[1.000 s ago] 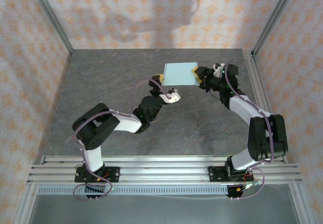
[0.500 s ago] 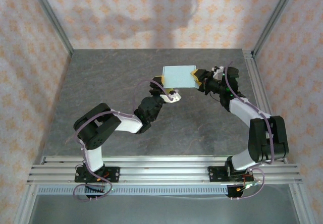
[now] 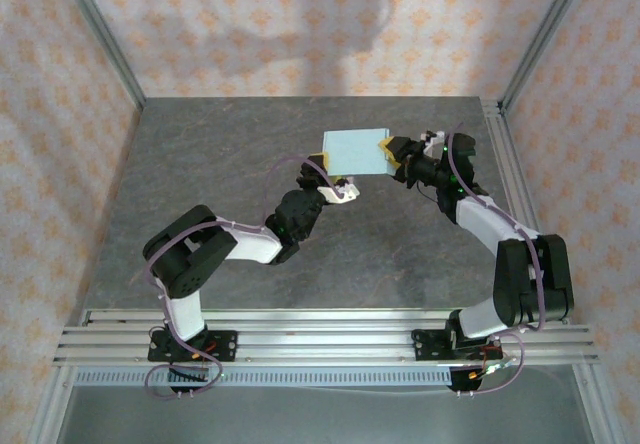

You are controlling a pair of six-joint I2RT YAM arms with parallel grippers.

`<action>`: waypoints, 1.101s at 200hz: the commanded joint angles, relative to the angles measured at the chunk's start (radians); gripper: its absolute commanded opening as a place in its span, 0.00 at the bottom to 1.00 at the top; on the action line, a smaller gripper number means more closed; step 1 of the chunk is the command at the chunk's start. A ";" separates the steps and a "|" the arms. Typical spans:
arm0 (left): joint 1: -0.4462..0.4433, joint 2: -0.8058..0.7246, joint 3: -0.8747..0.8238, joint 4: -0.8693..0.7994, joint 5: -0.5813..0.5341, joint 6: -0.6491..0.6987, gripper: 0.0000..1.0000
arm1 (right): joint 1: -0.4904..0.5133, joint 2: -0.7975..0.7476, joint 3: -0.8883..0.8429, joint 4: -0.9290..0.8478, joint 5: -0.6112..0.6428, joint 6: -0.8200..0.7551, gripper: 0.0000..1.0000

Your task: Fold the paper box

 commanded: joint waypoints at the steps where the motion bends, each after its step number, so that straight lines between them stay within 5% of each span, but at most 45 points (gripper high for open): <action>1: 0.007 -0.063 0.019 -0.021 -0.019 -0.043 0.44 | -0.004 -0.031 -0.008 0.070 -0.030 0.014 0.35; 55: 0.005 -0.103 0.030 -0.127 -0.020 -0.071 0.35 | -0.003 -0.029 -0.008 0.098 -0.022 0.027 0.40; 133: 0.007 -0.206 0.042 -0.442 -0.011 -0.248 0.28 | -0.026 -0.033 -0.032 0.176 0.050 0.052 0.78; 163: 0.011 -0.263 0.071 -0.698 0.020 -0.353 0.29 | -0.081 -0.043 -0.085 0.217 0.089 0.061 0.83; 220: 0.052 -0.370 0.141 -1.175 0.099 -0.538 0.31 | -0.113 -0.122 -0.012 -0.275 0.193 -0.426 0.81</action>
